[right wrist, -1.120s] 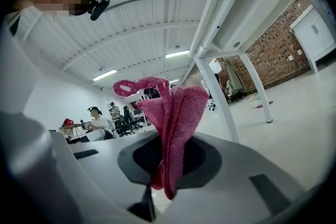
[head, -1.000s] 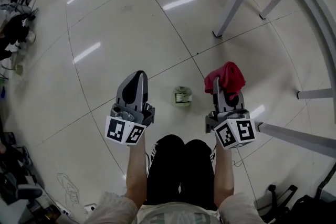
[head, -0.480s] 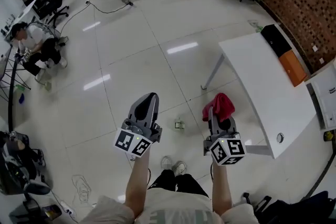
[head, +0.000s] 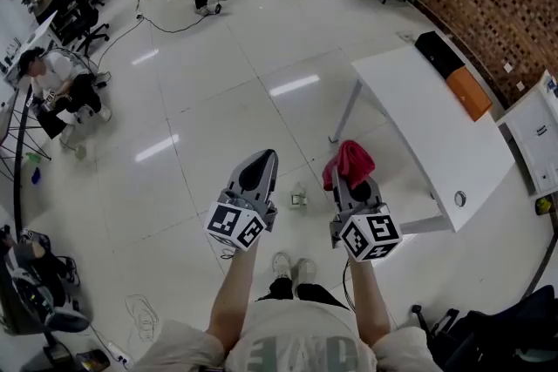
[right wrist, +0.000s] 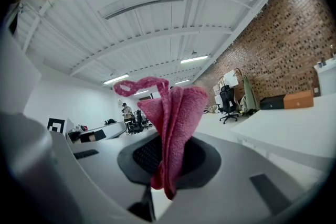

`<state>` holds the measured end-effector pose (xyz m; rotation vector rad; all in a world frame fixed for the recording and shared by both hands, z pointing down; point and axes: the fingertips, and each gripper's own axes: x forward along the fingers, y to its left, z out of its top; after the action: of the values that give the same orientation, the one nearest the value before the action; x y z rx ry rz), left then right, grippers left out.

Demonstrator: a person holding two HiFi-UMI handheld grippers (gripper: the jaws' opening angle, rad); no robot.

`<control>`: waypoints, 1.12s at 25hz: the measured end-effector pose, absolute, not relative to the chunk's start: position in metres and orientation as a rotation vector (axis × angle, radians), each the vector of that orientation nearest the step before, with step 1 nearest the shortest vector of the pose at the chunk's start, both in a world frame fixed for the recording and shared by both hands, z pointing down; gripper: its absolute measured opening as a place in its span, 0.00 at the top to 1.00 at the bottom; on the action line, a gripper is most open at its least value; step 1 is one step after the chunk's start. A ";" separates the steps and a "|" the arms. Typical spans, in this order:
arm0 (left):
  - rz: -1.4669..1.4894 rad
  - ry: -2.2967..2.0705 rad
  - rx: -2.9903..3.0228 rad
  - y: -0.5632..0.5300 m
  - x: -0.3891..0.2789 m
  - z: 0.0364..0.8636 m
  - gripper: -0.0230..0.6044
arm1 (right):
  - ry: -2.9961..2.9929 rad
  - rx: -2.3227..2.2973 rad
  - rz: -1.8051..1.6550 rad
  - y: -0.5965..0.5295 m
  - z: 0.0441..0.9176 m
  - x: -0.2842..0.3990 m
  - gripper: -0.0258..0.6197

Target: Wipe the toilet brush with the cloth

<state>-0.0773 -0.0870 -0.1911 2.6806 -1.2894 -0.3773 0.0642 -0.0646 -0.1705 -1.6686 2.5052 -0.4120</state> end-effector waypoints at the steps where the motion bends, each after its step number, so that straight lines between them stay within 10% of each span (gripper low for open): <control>1: -0.377 -1.280 2.682 -0.079 -0.077 -0.190 0.96 | 2.510 -1.667 -0.415 -0.055 -0.168 0.062 0.91; 28: -0.472 -1.319 2.686 0.333 -0.044 -0.228 0.96 | 2.534 -1.545 -0.412 0.346 -0.197 0.087 0.91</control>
<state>-0.0436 0.3334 -0.2278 2.6855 -1.3187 -0.4720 0.0869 0.3456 -0.1974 -1.5454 2.5340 -0.4116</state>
